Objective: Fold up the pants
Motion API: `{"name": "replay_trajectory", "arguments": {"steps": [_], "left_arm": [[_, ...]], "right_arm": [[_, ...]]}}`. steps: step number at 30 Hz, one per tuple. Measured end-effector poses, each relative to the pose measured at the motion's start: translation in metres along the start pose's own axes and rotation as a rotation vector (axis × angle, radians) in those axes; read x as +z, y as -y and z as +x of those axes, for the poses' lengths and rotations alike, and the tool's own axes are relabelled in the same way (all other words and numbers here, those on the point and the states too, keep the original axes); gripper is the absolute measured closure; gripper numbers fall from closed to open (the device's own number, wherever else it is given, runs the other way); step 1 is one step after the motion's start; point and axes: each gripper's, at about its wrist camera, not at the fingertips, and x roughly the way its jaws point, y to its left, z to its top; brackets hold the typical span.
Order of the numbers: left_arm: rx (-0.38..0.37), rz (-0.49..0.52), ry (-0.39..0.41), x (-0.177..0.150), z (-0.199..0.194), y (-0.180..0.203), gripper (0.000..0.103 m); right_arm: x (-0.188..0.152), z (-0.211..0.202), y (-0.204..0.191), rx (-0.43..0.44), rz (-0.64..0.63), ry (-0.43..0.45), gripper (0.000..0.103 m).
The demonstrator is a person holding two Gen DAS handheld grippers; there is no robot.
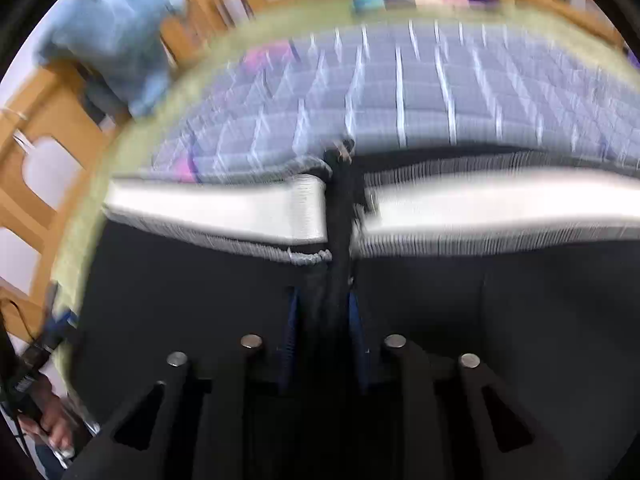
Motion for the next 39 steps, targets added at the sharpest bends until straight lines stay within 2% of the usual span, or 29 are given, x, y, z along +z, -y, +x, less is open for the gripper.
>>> {"name": "replay_trajectory", "arguments": {"steps": [2, 4, 6, 8, 10, 12, 13, 15, 17, 19, 21, 24, 27, 30, 33, 35, 39], "left_arm": [[-0.020, 0.023, 0.027, 0.004, -0.009, 0.008, 0.028], [-0.040, 0.036, 0.037, 0.009, -0.015, 0.018, 0.028], [-0.023, 0.057, 0.005, 0.012, -0.011, 0.033, 0.028], [-0.013, 0.088, -0.028, 0.008, -0.006, 0.047, 0.028], [-0.011, 0.085, -0.071, -0.005, 0.003, 0.055, 0.028], [0.009, 0.066, -0.130, -0.024, 0.019, 0.054, 0.029], [0.032, 0.090, -0.113, -0.032, 0.020, 0.056, 0.029], [0.082, 0.159, -0.080, -0.037, 0.009, 0.066, 0.029], [0.066, 0.163, -0.058, -0.036, -0.010, 0.066, 0.029], [0.049, 0.125, -0.023, -0.036, -0.031, 0.054, 0.029], [0.037, 0.067, -0.029, -0.039, -0.040, 0.038, 0.029], [-0.010, -0.091, -0.061, -0.049, -0.041, 0.004, 0.030], [-0.063, -0.215, -0.094, -0.061, -0.034, -0.022, 0.031], [-0.124, -0.246, -0.093, -0.060, -0.029, -0.027, 0.032], [-0.146, -0.245, -0.103, -0.056, -0.018, -0.023, 0.032], [-0.157, -0.259, -0.112, -0.055, -0.009, -0.023, 0.032], [-0.185, -0.271, -0.078, -0.057, -0.008, -0.022, 0.032]], "right_arm": [[-0.002, -0.018, 0.003, -0.001, -0.003, 0.031, 0.075], [-0.009, -0.050, 0.005, -0.007, 0.044, 0.110, 0.073], [-0.022, -0.080, -0.002, 0.028, 0.023, 0.175, 0.065], [-0.039, -0.094, -0.014, 0.031, -0.033, 0.215, 0.064], [-0.062, -0.093, -0.019, 0.000, -0.077, 0.218, 0.064], [-0.091, -0.074, -0.014, -0.019, -0.067, 0.166, 0.064], [-0.100, -0.064, -0.011, -0.014, -0.040, 0.143, 0.064], [-0.110, -0.062, -0.005, 0.024, -0.021, 0.207, 0.062], [-0.108, -0.069, -0.003, 0.036, -0.004, 0.203, 0.062], [-0.106, -0.078, 0.002, 0.063, 0.050, 0.207, 0.060], [-0.105, -0.087, 0.007, 0.068, 0.075, 0.222, 0.058], [-0.110, -0.103, 0.005, -0.036, 0.028, 0.257, 0.058], [-0.117, -0.111, 0.003, -0.133, -0.024, 0.252, 0.058], [-0.124, -0.111, 0.015, -0.204, -0.033, 0.219, 0.058], [-0.134, -0.113, 0.028, -0.252, -0.012, 0.249, 0.058], [-0.135, -0.110, 0.036, -0.248, 0.010, 0.218, 0.051], [-0.135, -0.103, 0.046, -0.253, 0.069, 0.182, 0.037]]}}
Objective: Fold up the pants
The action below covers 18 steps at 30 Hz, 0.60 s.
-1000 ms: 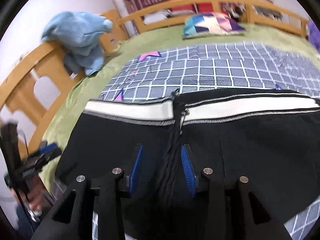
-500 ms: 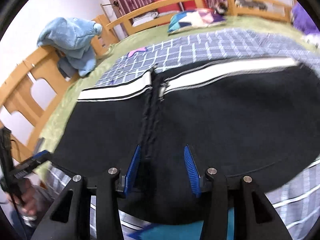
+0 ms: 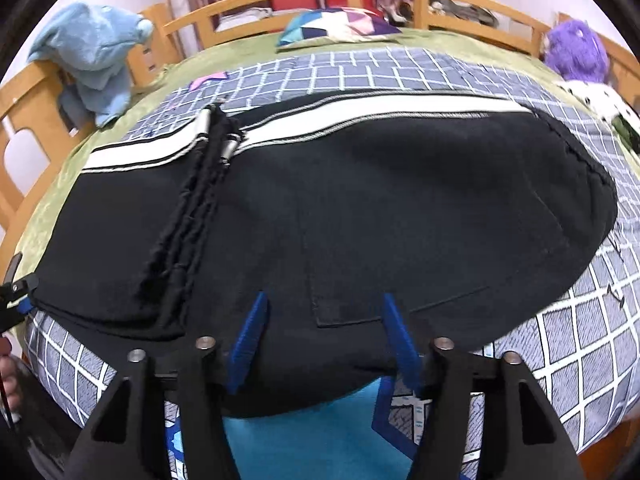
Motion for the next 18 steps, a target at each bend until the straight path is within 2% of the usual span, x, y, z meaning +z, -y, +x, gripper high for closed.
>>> {"name": "replay_trajectory", "arguments": {"steps": [2, 9, 13, 18], "left_arm": [[-0.030, -0.015, 0.012, 0.000, -0.002, -0.001, 0.031], [-0.236, -0.104, 0.060, 0.002, -0.015, -0.015, 0.031], [-0.258, -0.173, 0.006, 0.004, 0.003, -0.025, 0.031], [-0.219, -0.121, -0.020, 0.002, 0.015, -0.014, 0.030]], "right_arm": [[0.001, 0.003, 0.005, -0.012, 0.010, -0.015, 0.024], [0.002, 0.009, 0.007, -0.038, 0.018, -0.024, 0.015], [0.001, 0.010, 0.010, -0.022, 0.052, -0.027, 0.014], [-0.004, 0.009, 0.019, 0.020, 0.084, -0.037, 0.012]]}}
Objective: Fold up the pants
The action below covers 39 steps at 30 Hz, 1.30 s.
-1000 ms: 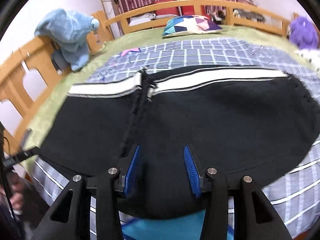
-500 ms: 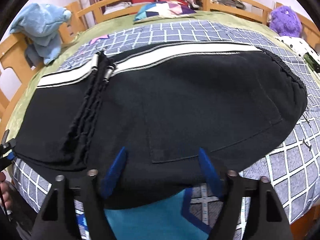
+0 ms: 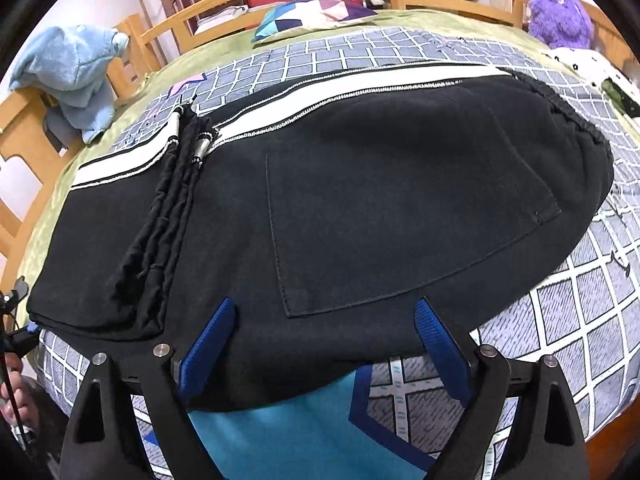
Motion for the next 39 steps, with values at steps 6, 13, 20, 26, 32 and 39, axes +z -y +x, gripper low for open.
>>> {"name": "replay_trajectory", "arguments": {"steps": [6, 13, 20, 26, 32, 39], "left_arm": [[-0.026, 0.017, 0.048, -0.001, -0.010, 0.007, 0.033], [0.050, 0.016, 0.039, -0.003, 0.001, 0.008, 0.034], [0.143, 0.106, 0.083, 0.001, -0.007, 0.026, 0.079], [0.265, 0.309, 0.160, 0.008, -0.024, 0.092, 0.086], [0.303, 0.566, 0.198, -0.002, -0.019, 0.182, 0.089], [0.191, 0.753, 0.115, -0.037, 0.023, 0.268, 0.089]], "right_arm": [[-0.005, 0.000, 0.000, 0.005, 0.008, 0.029, 0.011], [-0.017, -0.007, 0.010, 0.077, 0.048, 0.143, 0.011], [-0.017, -0.010, 0.005, 0.072, 0.013, 0.135, 0.011], [-0.018, -0.026, 0.001, 0.014, -0.045, 0.174, 0.029], [-0.011, -0.047, 0.019, 0.053, -0.031, 0.164, 0.030], [-0.011, -0.065, 0.055, 0.006, 0.025, 0.195, 0.030]]}}
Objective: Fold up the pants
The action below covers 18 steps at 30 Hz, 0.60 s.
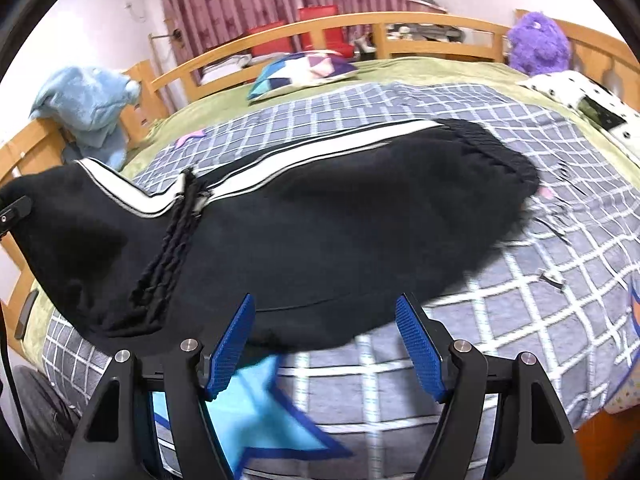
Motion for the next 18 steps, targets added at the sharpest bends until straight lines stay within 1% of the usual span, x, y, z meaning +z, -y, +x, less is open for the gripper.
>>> {"name": "replay_trajectory", "arguments": {"steps": [2, 4, 7, 9, 10, 12, 14, 15, 17, 18], "left_arm": [[-0.041, 0.026, -0.023, -0.002, 0.013, 0.024, 0.089], [-0.067, 0.059, -0.051, -0.007, 0.030, 0.045, 0.089], [-0.127, 0.073, -0.136, -0.022, 0.057, 0.064, 0.089], [-0.157, 0.054, -0.196, -0.035, 0.071, 0.063, 0.089], [-0.178, 0.035, -0.211, -0.039, 0.073, 0.059, 0.088], [-0.224, 0.003, -0.207, -0.041, 0.068, 0.050, 0.086], [-0.294, -0.009, -0.203, -0.041, 0.058, 0.038, 0.076], [-0.311, -0.009, -0.204, -0.040, 0.053, 0.036, 0.073], [-0.342, -0.020, -0.185, -0.040, 0.040, 0.026, 0.062], [-0.351, -0.030, -0.174, -0.041, 0.035, 0.021, 0.058]], "right_arm": [[-0.001, -0.003, 0.013, -0.049, 0.023, -0.005, 0.030], [-0.003, -0.007, 0.026, -0.061, 0.045, -0.011, 0.030], [-0.005, -0.014, 0.044, -0.072, 0.075, -0.019, 0.030], [-0.005, -0.016, 0.052, -0.075, 0.086, -0.023, 0.030], [-0.005, -0.016, 0.053, -0.074, 0.094, -0.025, 0.030], [-0.003, -0.014, 0.055, -0.060, 0.101, -0.029, 0.030], [0.001, -0.011, 0.051, -0.038, 0.096, -0.030, 0.030], [0.002, -0.010, 0.048, -0.034, 0.091, -0.028, 0.030], [0.008, -0.007, 0.039, -0.011, 0.077, -0.025, 0.030], [0.012, -0.005, 0.034, 0.007, 0.074, -0.025, 0.030]]}}
